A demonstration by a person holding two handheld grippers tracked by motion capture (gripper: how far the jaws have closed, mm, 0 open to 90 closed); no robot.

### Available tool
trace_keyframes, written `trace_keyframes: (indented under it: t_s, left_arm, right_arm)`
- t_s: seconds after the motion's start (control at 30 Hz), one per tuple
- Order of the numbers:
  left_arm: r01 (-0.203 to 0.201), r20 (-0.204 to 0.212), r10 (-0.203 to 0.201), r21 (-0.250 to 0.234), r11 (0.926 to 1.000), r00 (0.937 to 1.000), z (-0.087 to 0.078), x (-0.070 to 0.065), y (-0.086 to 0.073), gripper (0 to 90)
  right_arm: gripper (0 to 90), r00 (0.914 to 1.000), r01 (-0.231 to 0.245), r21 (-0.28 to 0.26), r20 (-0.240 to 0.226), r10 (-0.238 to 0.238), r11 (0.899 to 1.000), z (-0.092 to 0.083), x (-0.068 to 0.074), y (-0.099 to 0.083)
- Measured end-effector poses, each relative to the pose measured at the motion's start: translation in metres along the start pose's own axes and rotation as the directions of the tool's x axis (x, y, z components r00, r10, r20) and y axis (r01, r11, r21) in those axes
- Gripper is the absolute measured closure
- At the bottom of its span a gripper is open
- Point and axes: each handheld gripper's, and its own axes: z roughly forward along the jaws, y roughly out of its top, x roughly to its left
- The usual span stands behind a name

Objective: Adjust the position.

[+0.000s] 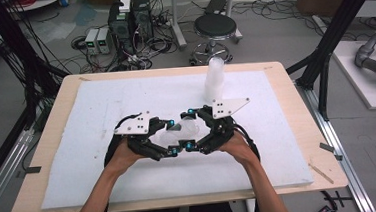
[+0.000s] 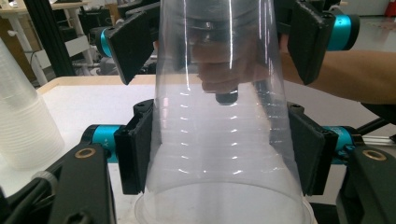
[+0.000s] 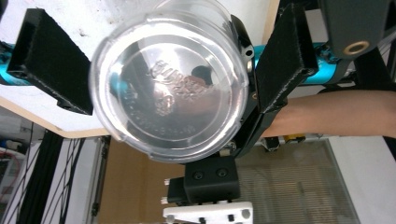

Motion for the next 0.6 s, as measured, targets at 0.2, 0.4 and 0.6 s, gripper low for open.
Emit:
trace_keyframes:
  t_s: [0.2,0.4,0.6]
  left_arm:
    - [0.000,0.001,0.000,-0.001,1.0000,1.0000,0.000,-0.002,0.001,33.7]
    - [-0.007,-0.013,0.008,0.040,0.9992,0.9999,-0.006,-0.002,0.004,33.8]
    - [-0.041,0.016,0.038,0.235,0.9712,0.9991,-0.017,-0.001,0.020,33.6]
  right_arm:
    - [13.7,1.0000,-0.004,0.001,0.007,0.004,1.000,-0.001,-0.001,0.000]
    - [13.7,1.0000,-0.003,0.016,0.002,0.003,1.000,-0.004,0.001,0.000]
    - [13.7,0.9989,0.023,0.119,0.037,-0.028,0.993,-0.011,0.002,0.002]
